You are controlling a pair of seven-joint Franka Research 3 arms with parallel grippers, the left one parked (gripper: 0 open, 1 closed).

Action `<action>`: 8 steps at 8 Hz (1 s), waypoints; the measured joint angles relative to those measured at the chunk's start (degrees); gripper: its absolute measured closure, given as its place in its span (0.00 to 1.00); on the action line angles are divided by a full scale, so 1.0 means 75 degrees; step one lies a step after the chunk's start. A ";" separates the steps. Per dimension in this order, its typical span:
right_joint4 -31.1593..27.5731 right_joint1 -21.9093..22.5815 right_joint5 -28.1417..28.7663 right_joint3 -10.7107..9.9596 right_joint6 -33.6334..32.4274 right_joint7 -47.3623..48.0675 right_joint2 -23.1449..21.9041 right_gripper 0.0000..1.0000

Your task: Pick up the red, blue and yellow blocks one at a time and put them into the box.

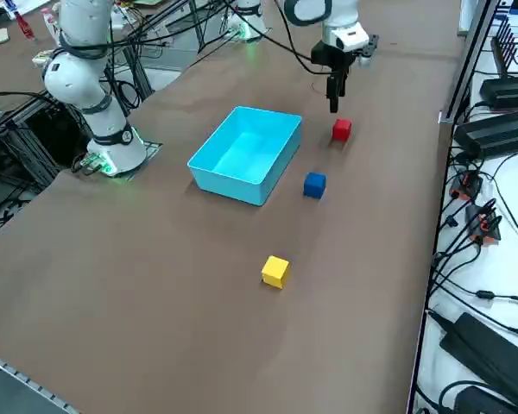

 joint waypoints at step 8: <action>0.1145 0.0336 0.0000 -0.0012 0.0322 0.0340 0.1478 0.00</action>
